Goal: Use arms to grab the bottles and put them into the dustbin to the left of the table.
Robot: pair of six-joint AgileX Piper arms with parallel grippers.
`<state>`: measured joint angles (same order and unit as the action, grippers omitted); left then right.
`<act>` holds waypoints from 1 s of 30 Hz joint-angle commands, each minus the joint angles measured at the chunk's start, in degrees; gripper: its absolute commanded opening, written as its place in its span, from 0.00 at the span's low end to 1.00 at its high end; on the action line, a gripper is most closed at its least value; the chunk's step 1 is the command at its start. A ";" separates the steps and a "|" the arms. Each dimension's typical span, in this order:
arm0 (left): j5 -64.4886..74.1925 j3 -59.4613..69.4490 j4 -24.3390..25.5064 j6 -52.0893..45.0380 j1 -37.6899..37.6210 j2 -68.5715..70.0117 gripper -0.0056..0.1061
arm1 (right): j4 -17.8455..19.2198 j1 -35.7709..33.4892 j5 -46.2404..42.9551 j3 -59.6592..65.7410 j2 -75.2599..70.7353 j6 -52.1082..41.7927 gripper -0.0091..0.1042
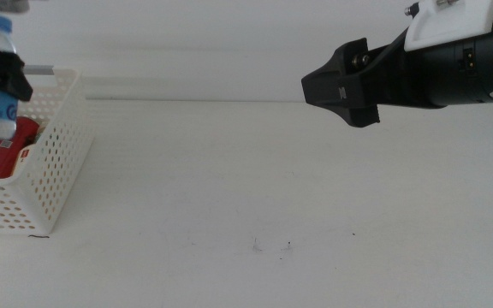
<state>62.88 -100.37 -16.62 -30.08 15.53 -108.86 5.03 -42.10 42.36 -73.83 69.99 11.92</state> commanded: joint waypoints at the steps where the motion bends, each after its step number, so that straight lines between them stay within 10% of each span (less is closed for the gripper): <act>1: -1.99 -0.99 -1.31 -0.28 0.75 -1.21 0.03 | 0.65 -0.05 -0.30 -0.40 0.01 0.04 0.84; 11: -5.32 -0.88 0.08 -0.28 1.64 -8.49 0.14 | 0.65 -0.05 -0.30 -0.40 0.01 0.04 0.84; 23: -5.82 -0.98 0.07 0.80 1.52 -8.57 0.89 | 0.65 -0.05 -0.30 -0.40 0.01 0.04 0.84; 30: -2.35 0.38 7.07 8.20 -1.92 1.39 0.89 | 0.65 -0.05 -0.30 -0.40 0.01 0.04 0.84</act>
<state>59.36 -100.26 -10.77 -24.43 14.88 -110.39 5.03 -42.10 42.36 -73.83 69.99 11.92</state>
